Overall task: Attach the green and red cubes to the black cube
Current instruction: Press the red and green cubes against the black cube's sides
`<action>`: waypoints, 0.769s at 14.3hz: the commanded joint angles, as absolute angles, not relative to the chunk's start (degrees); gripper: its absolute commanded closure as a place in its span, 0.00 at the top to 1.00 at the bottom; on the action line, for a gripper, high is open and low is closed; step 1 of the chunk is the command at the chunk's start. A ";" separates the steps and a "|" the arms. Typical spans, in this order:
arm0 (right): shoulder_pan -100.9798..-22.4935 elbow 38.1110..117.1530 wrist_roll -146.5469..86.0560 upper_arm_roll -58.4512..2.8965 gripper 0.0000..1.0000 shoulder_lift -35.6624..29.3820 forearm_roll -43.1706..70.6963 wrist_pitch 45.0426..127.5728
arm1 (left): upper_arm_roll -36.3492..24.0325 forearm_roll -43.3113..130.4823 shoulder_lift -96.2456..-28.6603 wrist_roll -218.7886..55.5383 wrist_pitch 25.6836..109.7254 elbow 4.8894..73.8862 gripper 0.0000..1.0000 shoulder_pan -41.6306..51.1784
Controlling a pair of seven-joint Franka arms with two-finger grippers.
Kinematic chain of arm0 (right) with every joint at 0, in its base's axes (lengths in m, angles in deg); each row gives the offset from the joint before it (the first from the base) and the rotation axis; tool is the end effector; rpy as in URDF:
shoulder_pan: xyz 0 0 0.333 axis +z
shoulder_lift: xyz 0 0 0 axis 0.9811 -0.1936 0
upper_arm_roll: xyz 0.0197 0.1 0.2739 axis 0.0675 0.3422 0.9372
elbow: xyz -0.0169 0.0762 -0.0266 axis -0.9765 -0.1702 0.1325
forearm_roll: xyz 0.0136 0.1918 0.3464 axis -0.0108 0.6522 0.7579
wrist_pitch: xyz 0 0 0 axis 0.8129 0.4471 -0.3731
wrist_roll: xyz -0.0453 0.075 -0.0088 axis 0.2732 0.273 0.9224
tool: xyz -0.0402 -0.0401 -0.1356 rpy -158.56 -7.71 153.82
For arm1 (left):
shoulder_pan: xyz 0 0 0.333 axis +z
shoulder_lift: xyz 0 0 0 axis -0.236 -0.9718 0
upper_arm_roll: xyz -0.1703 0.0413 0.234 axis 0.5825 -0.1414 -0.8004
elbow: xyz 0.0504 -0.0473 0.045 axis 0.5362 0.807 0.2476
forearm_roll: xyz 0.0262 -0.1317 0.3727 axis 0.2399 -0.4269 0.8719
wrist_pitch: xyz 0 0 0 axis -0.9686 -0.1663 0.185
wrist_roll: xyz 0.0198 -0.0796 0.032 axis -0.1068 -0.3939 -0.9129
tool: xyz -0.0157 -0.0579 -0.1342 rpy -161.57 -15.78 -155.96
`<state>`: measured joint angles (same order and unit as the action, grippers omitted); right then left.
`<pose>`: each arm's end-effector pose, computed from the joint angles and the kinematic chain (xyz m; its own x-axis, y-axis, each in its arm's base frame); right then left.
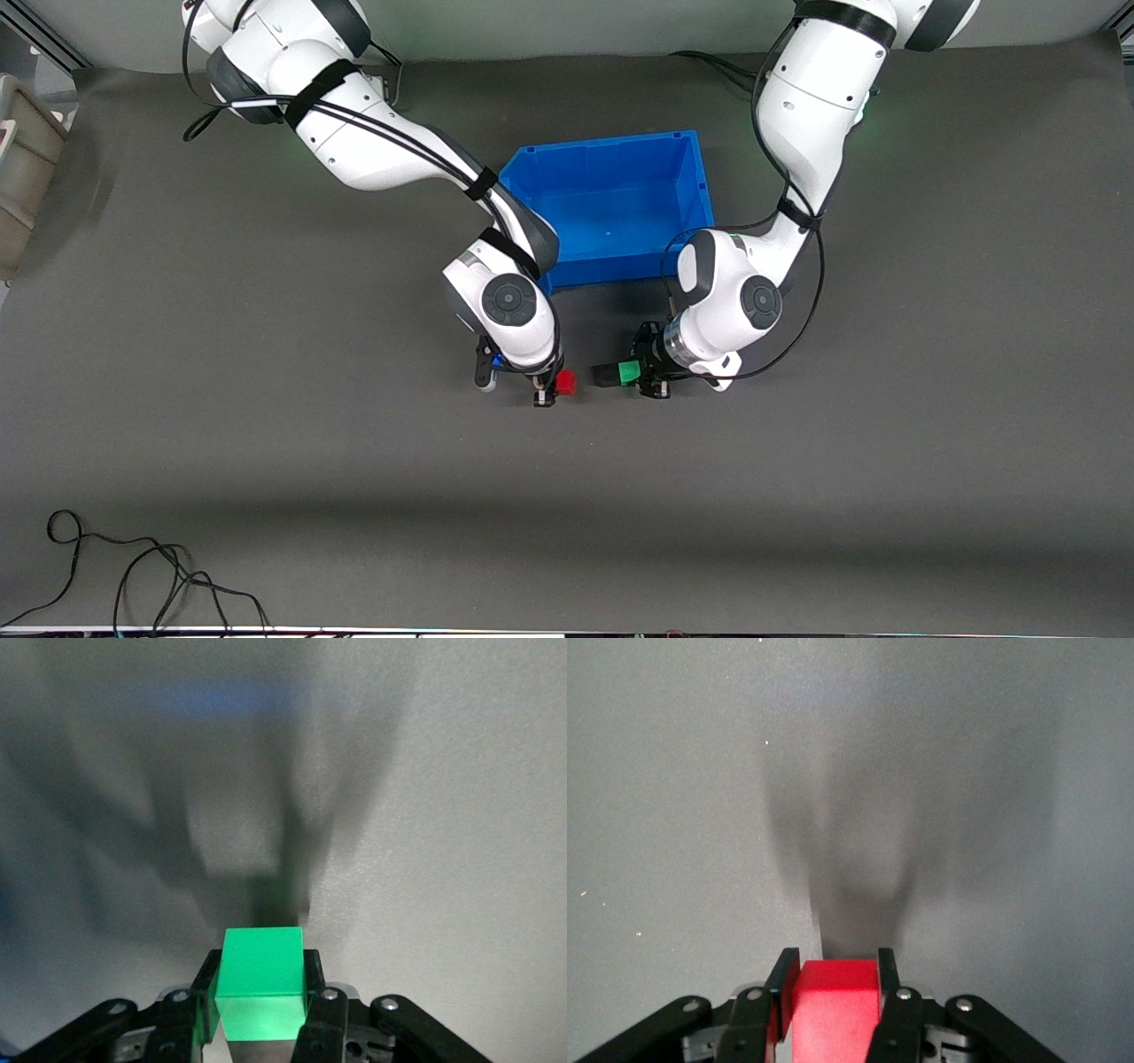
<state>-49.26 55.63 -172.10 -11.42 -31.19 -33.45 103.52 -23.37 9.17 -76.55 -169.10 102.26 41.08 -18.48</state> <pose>0.5807 0.4528 0.1419 -0.0702 -0.9950 -0.0705 -0.9956 0.0743 -0.0573 0.5641 -0.3622 0.1265 -0.1238 0.8884 -0.4420 0.9908 0.1352 -0.0059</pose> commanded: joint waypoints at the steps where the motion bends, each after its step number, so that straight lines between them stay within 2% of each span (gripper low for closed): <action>1: -48.43 52.97 -173.44 -10.99 0.29 -32.67 -32.49 102.08 | -23.87 8.98 -76.73 -171.67 103.38 40.49 0.22 -19.05; 11: -48.34 51.74 -176.52 -11.08 0.29 -34.70 -32.58 104.63 | -23.34 8.81 -79.10 -173.00 107.25 36.71 0.22 -20.89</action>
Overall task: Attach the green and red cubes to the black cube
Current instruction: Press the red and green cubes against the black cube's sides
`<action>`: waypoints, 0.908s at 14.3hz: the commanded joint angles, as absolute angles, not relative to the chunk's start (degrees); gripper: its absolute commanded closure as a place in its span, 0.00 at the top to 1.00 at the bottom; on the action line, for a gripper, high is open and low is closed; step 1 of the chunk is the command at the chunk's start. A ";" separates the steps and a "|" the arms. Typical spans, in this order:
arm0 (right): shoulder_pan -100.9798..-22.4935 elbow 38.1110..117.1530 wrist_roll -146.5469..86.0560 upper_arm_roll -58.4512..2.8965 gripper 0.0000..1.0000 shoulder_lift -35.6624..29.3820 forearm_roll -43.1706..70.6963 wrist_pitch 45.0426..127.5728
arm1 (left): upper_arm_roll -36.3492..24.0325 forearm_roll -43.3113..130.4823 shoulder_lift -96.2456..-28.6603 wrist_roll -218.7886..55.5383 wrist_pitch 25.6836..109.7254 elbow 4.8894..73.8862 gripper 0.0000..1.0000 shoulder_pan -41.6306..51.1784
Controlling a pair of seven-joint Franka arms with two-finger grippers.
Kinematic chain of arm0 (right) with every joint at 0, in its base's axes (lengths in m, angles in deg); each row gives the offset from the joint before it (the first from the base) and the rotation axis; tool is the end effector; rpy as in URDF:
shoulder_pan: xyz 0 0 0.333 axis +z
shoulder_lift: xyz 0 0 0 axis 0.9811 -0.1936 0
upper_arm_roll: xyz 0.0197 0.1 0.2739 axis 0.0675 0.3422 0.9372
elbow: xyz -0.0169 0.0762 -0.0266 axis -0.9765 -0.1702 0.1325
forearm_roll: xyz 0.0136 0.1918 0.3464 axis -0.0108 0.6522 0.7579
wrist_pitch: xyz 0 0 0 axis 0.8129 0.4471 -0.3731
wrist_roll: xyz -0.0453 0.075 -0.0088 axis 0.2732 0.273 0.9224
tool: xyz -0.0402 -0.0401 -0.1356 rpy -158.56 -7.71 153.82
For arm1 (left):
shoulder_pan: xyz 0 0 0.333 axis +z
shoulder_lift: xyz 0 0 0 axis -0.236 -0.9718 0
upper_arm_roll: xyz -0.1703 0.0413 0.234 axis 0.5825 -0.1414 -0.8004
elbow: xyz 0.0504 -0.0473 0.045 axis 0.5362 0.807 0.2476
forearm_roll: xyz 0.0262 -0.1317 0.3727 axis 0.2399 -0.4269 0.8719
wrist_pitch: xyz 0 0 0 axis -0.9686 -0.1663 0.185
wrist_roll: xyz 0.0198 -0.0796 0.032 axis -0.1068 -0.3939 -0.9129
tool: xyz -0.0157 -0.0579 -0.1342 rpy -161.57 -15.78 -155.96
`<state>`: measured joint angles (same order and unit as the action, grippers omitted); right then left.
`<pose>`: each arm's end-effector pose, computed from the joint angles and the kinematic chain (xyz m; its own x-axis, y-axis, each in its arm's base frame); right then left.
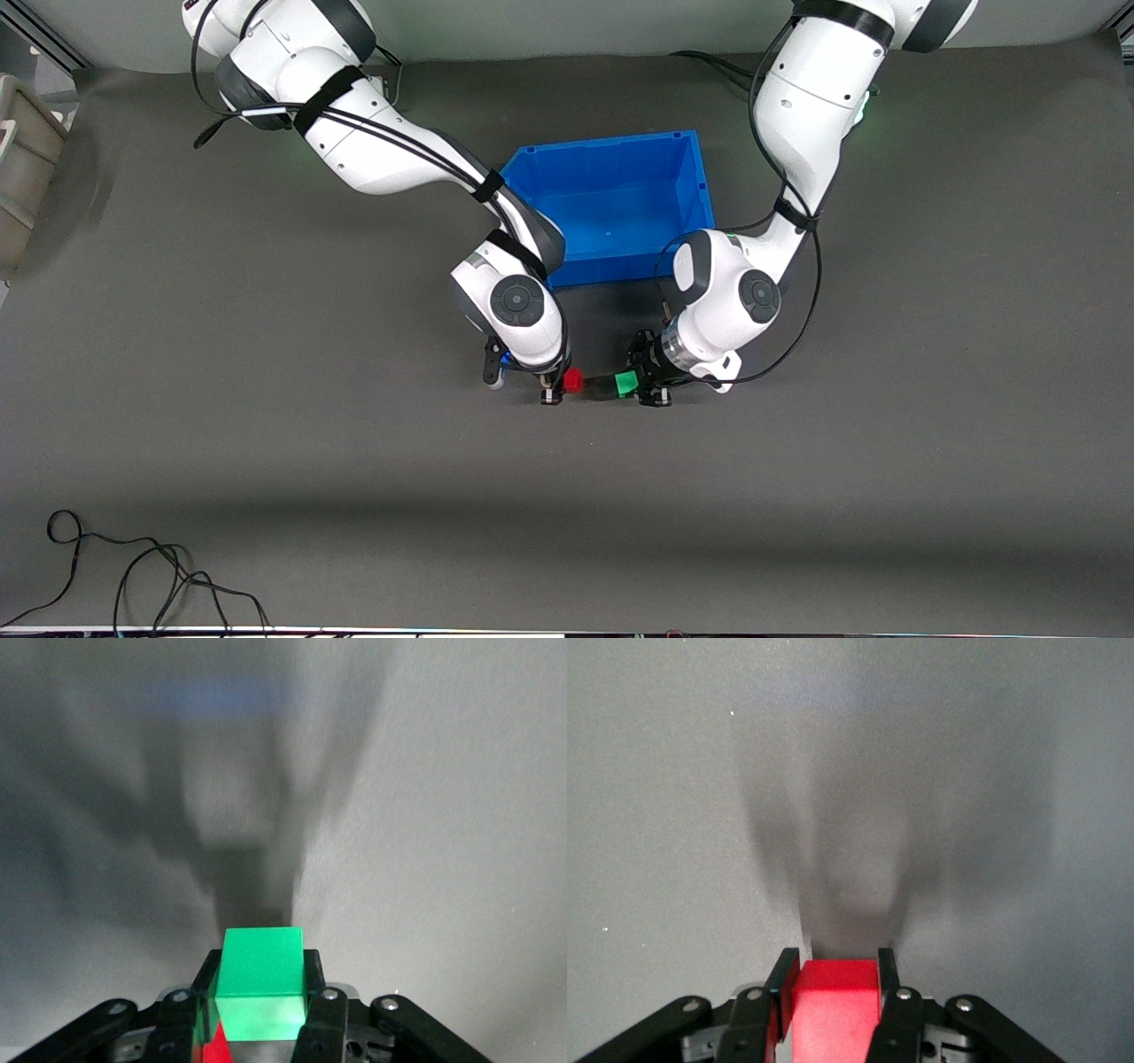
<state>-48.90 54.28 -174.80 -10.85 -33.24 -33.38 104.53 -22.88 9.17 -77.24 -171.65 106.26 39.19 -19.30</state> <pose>0.5768 0.4625 0.1291 -0.1097 -0.9900 -0.0882 -0.9923 0.1143 -0.0481 0.5737 -0.3767 0.1386 -0.1427 0.8738 -0.4649 0.9815 0.1855 0.0474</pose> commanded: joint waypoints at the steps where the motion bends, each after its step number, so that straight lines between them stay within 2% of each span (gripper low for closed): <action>1: -48.34 51.56 -176.95 -11.08 0.29 -34.70 -32.58 104.72 | -23.34 8.81 -79.28 -173.08 107.25 36.36 0.22 -21.33; 4: -48.25 49.63 -178.01 -11.08 0.29 -35.57 -32.58 104.81 | -23.34 8.81 -80.07 -173.08 107.51 35.65 0.24 -22.30; 5: -48.16 49.63 -178.01 -11.17 0.29 -35.57 -32.58 105.16 | -23.34 8.89 -80.16 -173.08 107.51 35.57 0.30 -22.47; 6: -48.16 49.71 -178.01 -11.25 0.36 -35.57 -32.58 105.25 | -23.34 9.24 -80.16 -173.00 107.43 35.56 0.48 -22.47; 7: -48.16 49.80 -178.10 -11.34 0.53 -35.57 -32.58 105.16 | -23.34 9.51 -80.16 -172.91 107.43 35.56 0.70 -22.39; 8: -48.16 49.89 -177.93 -11.52 0.89 -35.49 -32.66 105.16 | -23.34 9.51 -80.16 -172.91 107.43 35.56 0.80 -22.39; 9: -48.16 50.06 -177.84 -11.60 0.98 -35.31 -32.66 105.16 | -23.43 9.60 -80.16 -172.73 107.43 35.56 0.93 -22.39; 10: -48.16 50.41 -177.57 -11.69 1.00 -34.79 -32.58 105.07 | -23.43 9.60 -80.07 -172.47 107.25 35.56 1.00 -22.30; 13: -48.86 56.01 -174.08 -12.04 1.00 -27.17 -32.84 103.49 | -24.13 10.04 -79.03 -171.77 106.11 36.18 1.00 -20.90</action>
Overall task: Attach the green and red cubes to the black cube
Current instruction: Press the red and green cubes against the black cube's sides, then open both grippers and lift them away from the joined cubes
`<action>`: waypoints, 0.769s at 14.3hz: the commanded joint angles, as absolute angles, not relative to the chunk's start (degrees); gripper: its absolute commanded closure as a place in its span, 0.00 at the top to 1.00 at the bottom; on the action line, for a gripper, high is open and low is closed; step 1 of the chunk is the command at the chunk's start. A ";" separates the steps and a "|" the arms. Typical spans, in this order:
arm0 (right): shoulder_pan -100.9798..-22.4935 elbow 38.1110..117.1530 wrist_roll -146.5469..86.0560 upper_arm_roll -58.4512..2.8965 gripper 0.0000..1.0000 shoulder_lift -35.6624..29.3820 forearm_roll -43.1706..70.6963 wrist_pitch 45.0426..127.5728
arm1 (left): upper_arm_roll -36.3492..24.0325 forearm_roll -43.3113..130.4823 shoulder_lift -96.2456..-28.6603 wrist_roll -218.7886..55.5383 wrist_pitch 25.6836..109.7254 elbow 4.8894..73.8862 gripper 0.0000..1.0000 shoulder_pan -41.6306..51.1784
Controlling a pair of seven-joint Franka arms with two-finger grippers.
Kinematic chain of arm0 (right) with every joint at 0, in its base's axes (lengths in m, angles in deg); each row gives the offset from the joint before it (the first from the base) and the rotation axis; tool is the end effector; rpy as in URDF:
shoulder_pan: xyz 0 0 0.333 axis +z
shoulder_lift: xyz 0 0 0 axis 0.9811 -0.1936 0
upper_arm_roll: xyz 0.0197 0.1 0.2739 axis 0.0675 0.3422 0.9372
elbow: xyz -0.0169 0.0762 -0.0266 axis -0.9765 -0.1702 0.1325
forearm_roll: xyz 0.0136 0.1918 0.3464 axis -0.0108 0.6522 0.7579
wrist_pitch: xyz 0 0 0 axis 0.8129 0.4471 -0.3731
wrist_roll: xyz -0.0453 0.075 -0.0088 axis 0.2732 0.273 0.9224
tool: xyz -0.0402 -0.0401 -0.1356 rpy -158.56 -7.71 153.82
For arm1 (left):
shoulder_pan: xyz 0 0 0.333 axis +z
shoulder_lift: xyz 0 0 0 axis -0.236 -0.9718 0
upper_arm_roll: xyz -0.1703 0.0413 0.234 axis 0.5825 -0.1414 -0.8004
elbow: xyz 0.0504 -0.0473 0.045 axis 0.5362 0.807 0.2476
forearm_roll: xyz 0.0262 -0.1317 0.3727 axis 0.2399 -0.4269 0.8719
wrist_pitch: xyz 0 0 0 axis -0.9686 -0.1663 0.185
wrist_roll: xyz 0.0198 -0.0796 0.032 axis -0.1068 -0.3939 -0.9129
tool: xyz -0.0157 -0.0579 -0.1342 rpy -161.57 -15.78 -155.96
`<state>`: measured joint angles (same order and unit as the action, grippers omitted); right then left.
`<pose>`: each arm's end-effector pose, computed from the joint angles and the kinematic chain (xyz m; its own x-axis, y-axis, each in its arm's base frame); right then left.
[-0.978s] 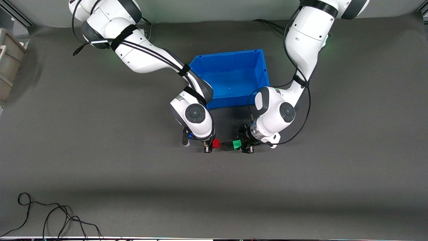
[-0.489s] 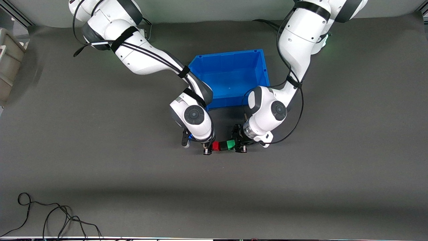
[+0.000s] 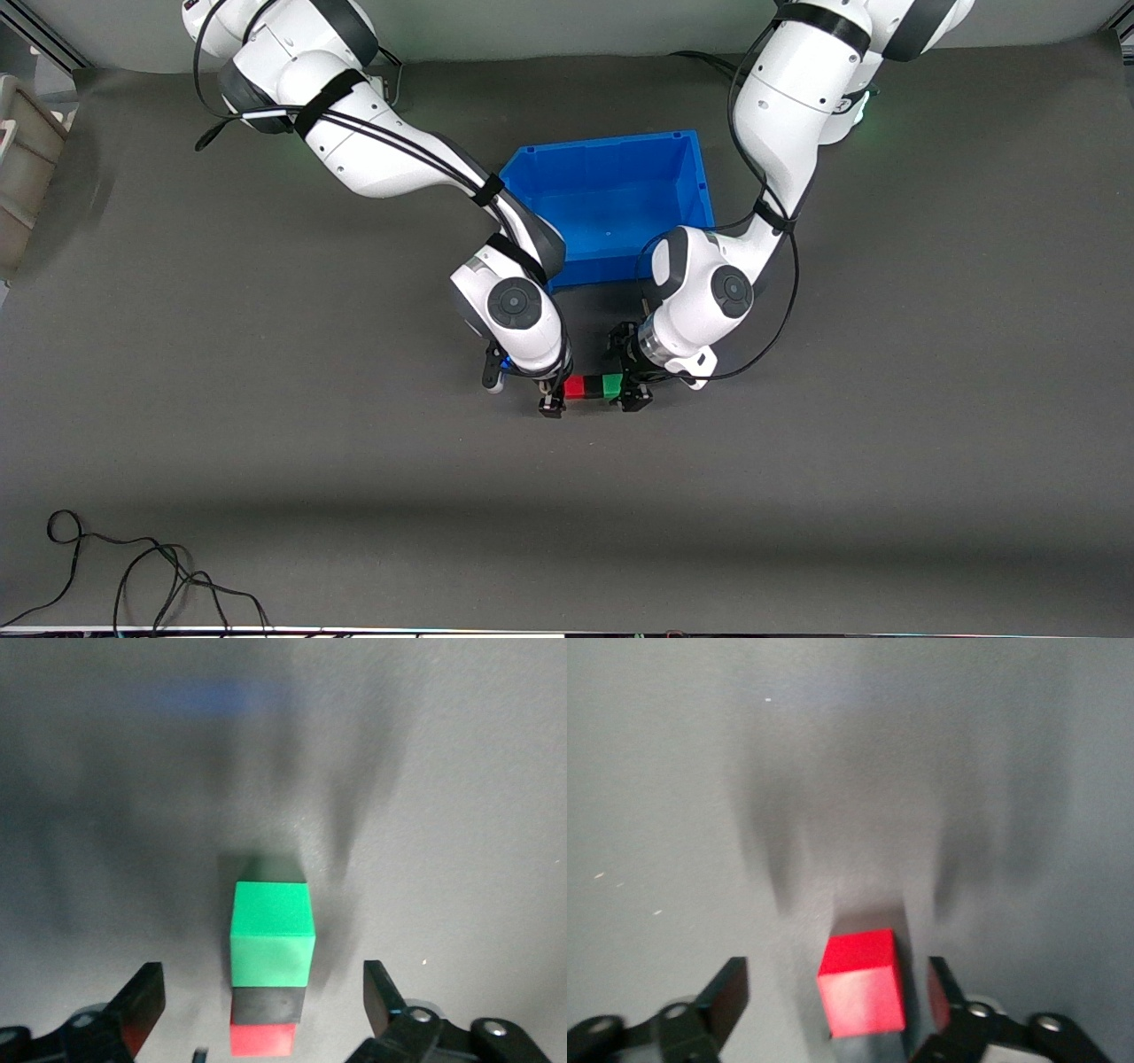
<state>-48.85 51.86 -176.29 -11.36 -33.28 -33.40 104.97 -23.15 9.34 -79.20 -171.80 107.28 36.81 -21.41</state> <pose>0.5924 0.4646 0.1479 -0.1419 -0.9828 -0.1183 -0.9848 0.1523 -0.0840 0.5704 -0.3990 0.1347 -0.1105 0.8766 -0.4684 0.9844 0.1615 0.0701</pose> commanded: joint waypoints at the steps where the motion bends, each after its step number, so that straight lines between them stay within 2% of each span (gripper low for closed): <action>1: -49.73 60.57 -171.45 -12.48 1.00 -23.05 -33.01 103.66 | -24.48 10.91 -77.54 -171.33 104.28 36.88 1.00 -18.80; 4: -53.24 71.12 -157.76 -12.84 1.00 -13.63 -33.10 103.32 | -24.66 14.51 -73.58 -166.08 95.33 37.84 1.00 -12.74; 9: -62.91 87.31 -141.33 -11.34 1.00 6.92 -32.66 102.36 | -26.50 23.89 -63.84 -145.44 81.80 44.35 1.00 -2.37; 11: -65.81 87.16 -127.90 -11.25 1.00 10.99 -32.23 93.70 | -27.29 32.32 -60.05 -138.05 72.32 44.01 1.00 1.67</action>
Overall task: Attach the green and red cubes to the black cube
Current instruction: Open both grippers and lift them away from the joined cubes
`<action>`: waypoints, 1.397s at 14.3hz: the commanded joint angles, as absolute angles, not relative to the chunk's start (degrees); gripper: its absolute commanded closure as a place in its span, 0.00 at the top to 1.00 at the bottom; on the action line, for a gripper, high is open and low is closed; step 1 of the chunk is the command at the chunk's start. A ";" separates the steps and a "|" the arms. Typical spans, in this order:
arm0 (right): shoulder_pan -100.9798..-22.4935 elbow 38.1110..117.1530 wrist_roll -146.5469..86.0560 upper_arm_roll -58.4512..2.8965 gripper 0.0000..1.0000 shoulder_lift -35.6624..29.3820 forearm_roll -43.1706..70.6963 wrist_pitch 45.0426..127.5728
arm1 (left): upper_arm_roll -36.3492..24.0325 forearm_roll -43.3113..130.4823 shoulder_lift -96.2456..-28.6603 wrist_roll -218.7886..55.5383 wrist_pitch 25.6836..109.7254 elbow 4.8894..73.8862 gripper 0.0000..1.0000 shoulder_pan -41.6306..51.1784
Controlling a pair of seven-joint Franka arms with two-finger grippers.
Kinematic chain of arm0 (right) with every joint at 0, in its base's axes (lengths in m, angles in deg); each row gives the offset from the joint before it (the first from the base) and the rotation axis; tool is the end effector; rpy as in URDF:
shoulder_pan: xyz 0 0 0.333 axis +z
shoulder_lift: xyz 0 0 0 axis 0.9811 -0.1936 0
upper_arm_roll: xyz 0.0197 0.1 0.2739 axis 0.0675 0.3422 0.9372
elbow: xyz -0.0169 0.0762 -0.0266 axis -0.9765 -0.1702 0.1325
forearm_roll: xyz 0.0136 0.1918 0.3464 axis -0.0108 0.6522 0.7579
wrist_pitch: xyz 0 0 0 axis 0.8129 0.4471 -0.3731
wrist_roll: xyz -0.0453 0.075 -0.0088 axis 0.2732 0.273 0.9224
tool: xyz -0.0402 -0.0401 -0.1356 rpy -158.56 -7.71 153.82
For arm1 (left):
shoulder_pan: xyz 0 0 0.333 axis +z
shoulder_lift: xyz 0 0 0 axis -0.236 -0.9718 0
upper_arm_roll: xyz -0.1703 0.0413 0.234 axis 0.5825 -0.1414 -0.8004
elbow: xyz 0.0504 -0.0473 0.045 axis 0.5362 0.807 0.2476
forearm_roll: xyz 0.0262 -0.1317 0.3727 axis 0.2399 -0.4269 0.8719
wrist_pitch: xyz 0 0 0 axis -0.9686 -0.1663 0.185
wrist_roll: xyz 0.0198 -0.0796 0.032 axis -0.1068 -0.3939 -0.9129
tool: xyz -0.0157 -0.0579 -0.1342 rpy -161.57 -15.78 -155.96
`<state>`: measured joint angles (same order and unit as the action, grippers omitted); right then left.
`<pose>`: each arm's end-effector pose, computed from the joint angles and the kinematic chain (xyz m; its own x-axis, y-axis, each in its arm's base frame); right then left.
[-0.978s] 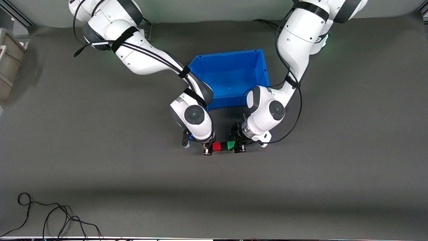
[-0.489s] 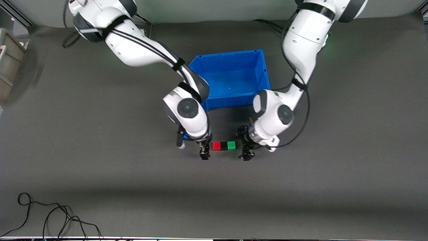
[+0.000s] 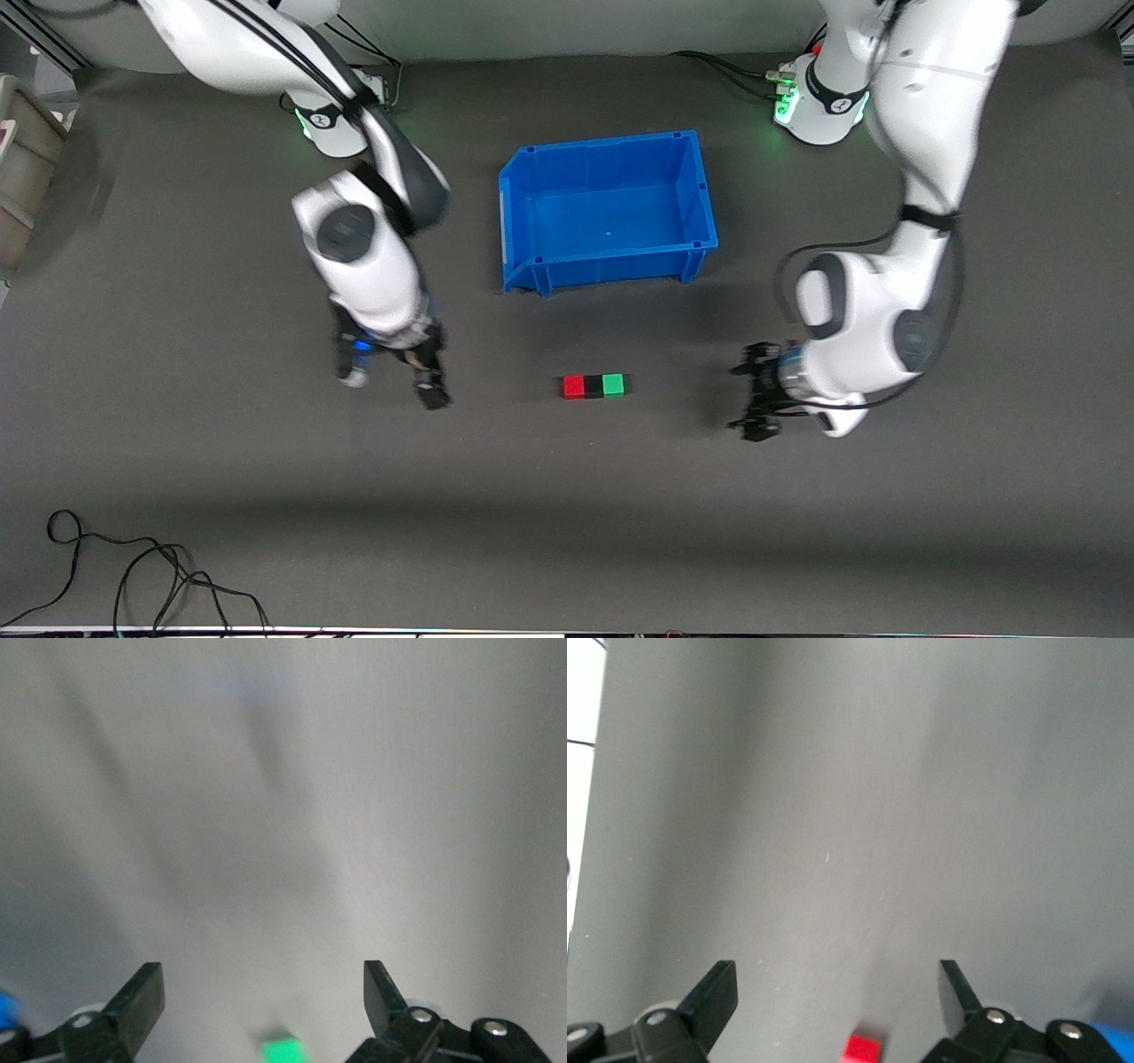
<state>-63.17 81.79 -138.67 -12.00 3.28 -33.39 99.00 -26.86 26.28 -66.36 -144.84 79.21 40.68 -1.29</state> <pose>0.5910 0.2702 0.3353 0.2974 -0.9524 0.0666 -0.9389 -0.3044 -0.1605 0.6301 -0.1680 0.2132 0.2714 0.9057 -0.3255 0.9609 -0.2740 0.0389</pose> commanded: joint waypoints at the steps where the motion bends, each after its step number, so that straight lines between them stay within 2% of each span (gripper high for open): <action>1: -66.78 86.55 -120.34 -11.17 1.00 12.66 -31.09 89.38 | -27.21 36.63 -58.03 -134.19 68.53 43.83 1.00 3.52; 5: -74.51 83.83 -90.63 -11.43 1.00 20.05 -22.56 78.83 | -27.38 40.62 -52.75 -115.65 61.04 43.21 1.00 8.19; 7: -76.45 75.77 -81.02 -12.22 1.00 20.24 -22.56 67.95 | -27.30 40.80 -50.20 -105.72 57.96 43.04 1.00 10.91; 9: -80.49 70.82 -66.82 -12.48 1.00 20.24 -22.12 60.81 | -27.38 40.97 -47.65 -96.06 56.19 42.51 1.00 12.23; 11: -80.77 68.53 -58.16 -12.66 1.00 20.32 -22.20 59.02 | -27.21 43.86 -45.11 -84.37 56.10 41.98 1.00 12.51; 15: -80.77 69.66 -48.51 -14.15 1.00 20.24 -22.82 58.93 | -26.42 50.80 -40.89 -76.05 56.01 41.28 1.00 10.67; 20: -80.86 69.75 -36.17 -17.84 1.00 19.89 -22.73 59.98 | -25.19 52.49 -39.73 -76.32 48.02 35.22 1.00 9.25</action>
<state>-81.00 70.19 -41.69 -16.40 20.15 -23.34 59.75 -24.88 51.09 -40.06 -77.43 51.24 37.88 9.80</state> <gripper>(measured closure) 0.000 0.000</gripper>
